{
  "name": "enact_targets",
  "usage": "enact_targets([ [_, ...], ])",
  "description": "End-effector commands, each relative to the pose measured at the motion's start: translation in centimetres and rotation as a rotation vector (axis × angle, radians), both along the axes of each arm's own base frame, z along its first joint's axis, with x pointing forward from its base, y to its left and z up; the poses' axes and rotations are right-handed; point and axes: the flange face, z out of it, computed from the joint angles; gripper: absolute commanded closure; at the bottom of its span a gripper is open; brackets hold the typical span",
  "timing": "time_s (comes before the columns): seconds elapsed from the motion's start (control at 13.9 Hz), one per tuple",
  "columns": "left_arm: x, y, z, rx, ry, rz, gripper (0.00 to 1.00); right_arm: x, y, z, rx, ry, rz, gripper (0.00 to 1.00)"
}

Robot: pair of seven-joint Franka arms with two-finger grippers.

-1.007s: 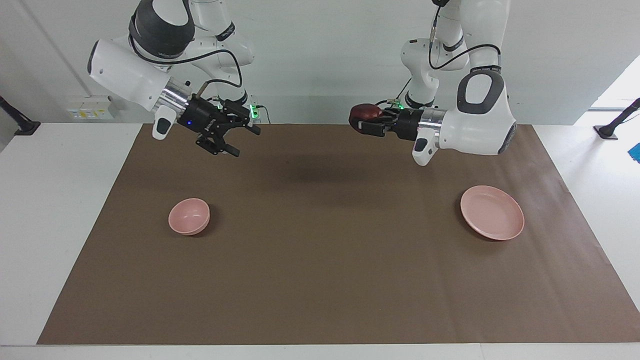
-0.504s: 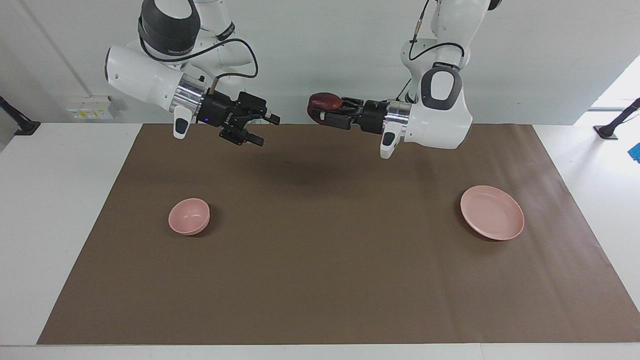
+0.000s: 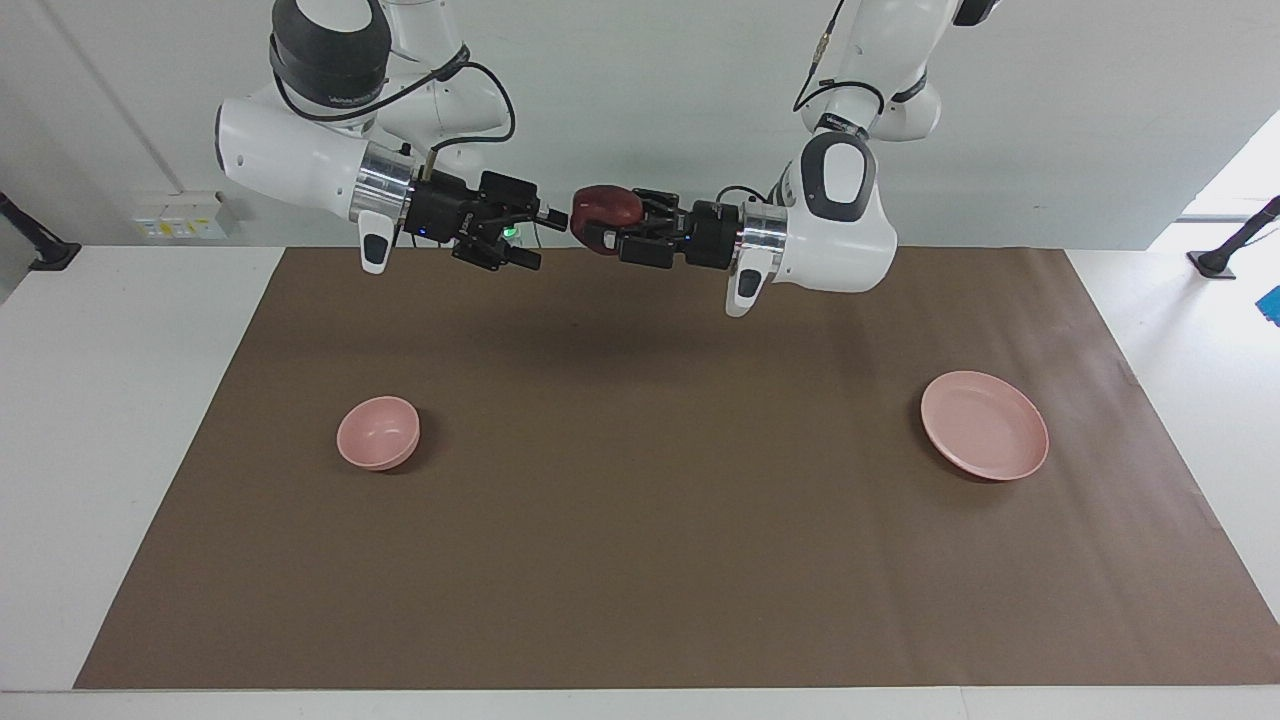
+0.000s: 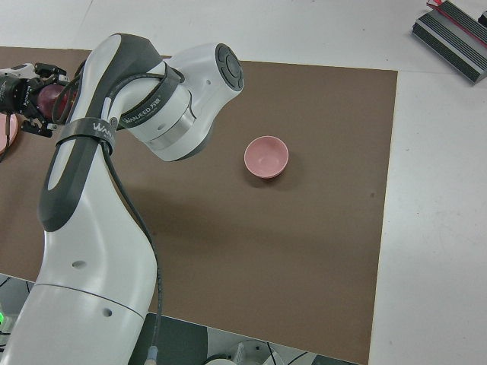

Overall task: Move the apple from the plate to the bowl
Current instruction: 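Lift the apple with the left gripper while the right gripper approaches, then grasp the apple with the right gripper from the left gripper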

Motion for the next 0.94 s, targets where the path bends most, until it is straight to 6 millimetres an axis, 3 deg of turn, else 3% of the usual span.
enact_targets([
  [0.0, -0.5, 0.4, -1.0, 0.044, 0.067, 0.07, 1.0, -0.9, -1.5, 0.8, 0.062, 0.045, -0.012, 0.0],
  [0.22, -0.5, 0.2, -1.4, 0.061, 0.142, 0.095, 1.0, -0.8, -1.4, 1.4, 0.087, 0.066, -0.025, 0.0],
  [0.5, -1.7, -1.9, -1.2, 0.063, 0.236, 0.108, 1.0, -0.3, 1.4, 1.1, 0.045, 0.019, -0.06, 0.0],
  [0.65, -2.0, -2.5, -0.9, 0.056, 0.242, 0.092, 1.0, 0.1, 1.3, 0.8, 0.017, 0.004, -0.07, 0.0],
  [0.79, -3.5, -4.2, -0.6, 0.049, 0.254, 0.062, 1.0, 0.1, 1.3, 0.7, 0.011, -0.006, -0.064, 0.0],
  [0.86, -5.1, -5.8, 0.0, 0.028, 0.273, 0.049, 1.0, 0.1, 1.3, 0.8, 0.007, -0.017, -0.06, 0.0],
])
